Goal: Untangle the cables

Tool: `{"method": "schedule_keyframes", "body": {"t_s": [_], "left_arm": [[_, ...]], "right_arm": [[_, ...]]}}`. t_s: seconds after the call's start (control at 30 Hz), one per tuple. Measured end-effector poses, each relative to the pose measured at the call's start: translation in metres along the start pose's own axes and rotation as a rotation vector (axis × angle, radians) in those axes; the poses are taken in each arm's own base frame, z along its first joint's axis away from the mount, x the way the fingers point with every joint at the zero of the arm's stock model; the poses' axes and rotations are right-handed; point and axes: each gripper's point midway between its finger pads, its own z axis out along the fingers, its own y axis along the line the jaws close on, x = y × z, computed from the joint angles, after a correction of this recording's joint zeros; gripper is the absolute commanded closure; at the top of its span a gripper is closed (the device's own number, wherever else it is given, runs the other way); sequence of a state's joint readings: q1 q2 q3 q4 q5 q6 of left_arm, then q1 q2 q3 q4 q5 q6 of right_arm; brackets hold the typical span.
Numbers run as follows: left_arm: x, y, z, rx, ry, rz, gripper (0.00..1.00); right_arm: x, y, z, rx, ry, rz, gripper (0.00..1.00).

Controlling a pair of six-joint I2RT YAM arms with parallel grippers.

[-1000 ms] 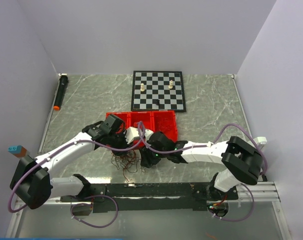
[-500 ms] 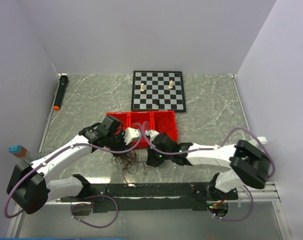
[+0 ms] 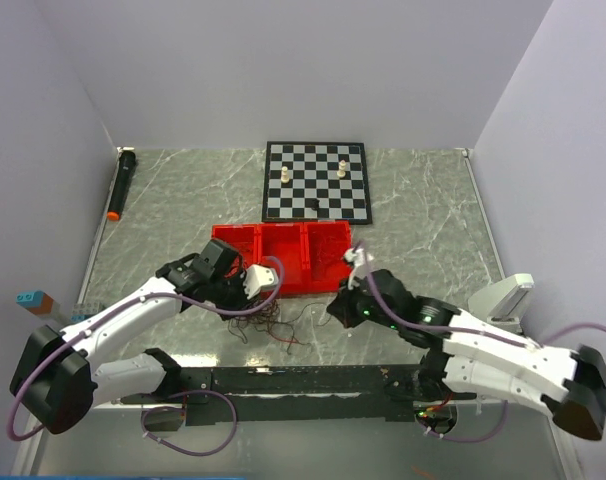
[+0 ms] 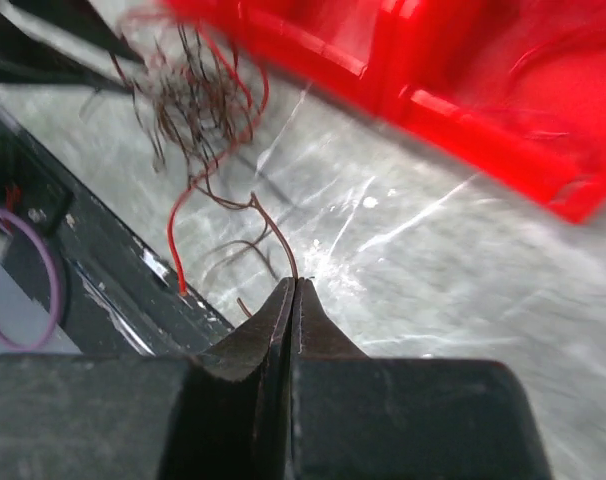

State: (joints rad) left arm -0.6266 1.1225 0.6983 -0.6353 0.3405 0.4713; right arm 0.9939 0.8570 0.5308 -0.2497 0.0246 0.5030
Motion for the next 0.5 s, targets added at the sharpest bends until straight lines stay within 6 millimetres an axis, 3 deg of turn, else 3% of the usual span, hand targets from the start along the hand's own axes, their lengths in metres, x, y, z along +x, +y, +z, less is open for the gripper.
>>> {"method": "schedule_keyframes", "body": {"t_s": [0.13, 0.33, 0.4, 0.5], "left_arm": [[0.004, -0.001, 0.001, 0.005, 0.010, 0.014, 0.74], [0.006, -0.004, -0.010, 0.003, 0.018, 0.035, 0.64], [0.002, -0.006, -0.021, 0.003, 0.015, 0.048, 0.59], [-0.013, -0.008, -0.042, -0.007, -0.022, 0.081, 0.54]], "right_arm": [[-0.041, 0.005, -0.038, -0.001, -0.124, -0.012, 1.00], [-0.131, 0.064, -0.104, -0.174, -0.325, -0.068, 1.00], [-0.146, 0.081, -0.122, -0.239, -0.359, -0.088, 1.00], [-0.150, 0.095, -0.132, -0.300, -0.358, -0.115, 1.00]]}}
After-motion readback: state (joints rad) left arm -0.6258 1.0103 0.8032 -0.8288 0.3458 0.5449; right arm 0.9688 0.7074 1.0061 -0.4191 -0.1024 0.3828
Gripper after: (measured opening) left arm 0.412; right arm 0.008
